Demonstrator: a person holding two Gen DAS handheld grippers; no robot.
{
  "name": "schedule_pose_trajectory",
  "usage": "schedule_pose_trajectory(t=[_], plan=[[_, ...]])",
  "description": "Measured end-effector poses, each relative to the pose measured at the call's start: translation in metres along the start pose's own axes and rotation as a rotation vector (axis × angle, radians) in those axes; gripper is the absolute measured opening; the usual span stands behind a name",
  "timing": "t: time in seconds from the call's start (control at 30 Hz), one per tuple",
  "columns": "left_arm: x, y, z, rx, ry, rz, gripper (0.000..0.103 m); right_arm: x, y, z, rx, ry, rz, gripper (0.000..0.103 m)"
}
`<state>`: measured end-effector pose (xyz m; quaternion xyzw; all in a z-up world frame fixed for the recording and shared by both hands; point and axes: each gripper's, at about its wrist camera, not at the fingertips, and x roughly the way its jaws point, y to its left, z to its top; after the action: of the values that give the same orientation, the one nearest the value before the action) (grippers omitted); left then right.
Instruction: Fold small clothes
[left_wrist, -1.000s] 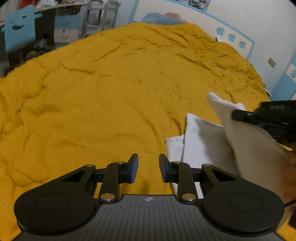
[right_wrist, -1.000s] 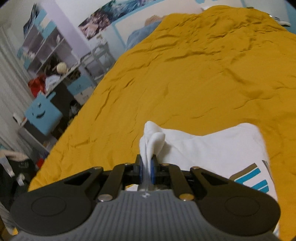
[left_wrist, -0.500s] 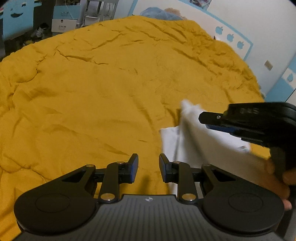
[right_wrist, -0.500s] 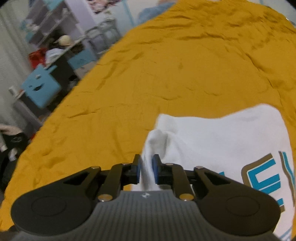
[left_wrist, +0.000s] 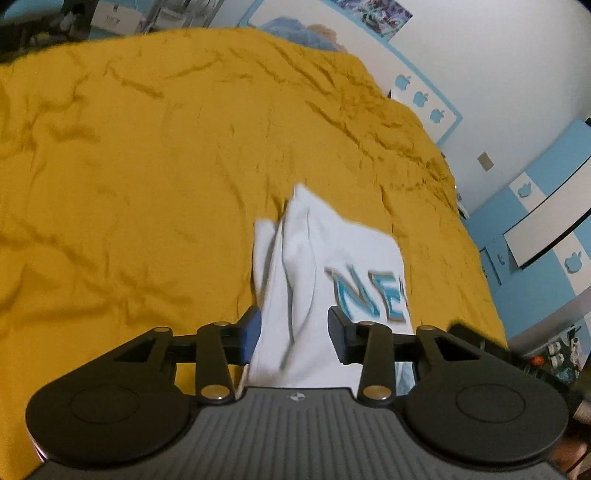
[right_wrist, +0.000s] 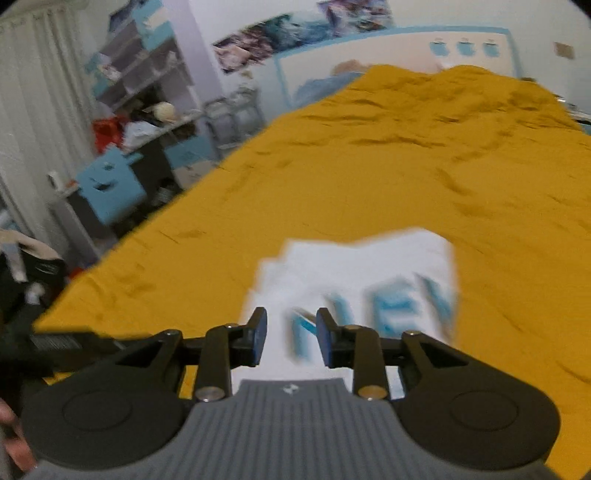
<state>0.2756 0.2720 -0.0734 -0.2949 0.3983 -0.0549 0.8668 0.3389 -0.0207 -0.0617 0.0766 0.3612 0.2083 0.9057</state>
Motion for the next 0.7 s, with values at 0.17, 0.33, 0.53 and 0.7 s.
schedule_pose_trajectory(t=[0.17, 0.33, 0.53, 0.7], plan=[[0.018, 0.011, -0.027, -0.048, 0.052, 0.005, 0.06, -0.031, -0.049, -0.054, -0.009, 0.063, -0.139, 0.028], [0.034, 0.027, -0.045, -0.171, 0.062, 0.006, 0.065, -0.048, -0.078, -0.098, 0.012, 0.137, -0.153, 0.037], [0.043, 0.03, -0.049, -0.226, 0.057, 0.015, 0.052, -0.033, -0.088, -0.121, 0.123, 0.188, -0.085, 0.037], [0.04, 0.021, -0.049, -0.201, 0.018, 0.038, 0.019, -0.012, -0.09, -0.125, 0.157, 0.178, -0.119, 0.011]])
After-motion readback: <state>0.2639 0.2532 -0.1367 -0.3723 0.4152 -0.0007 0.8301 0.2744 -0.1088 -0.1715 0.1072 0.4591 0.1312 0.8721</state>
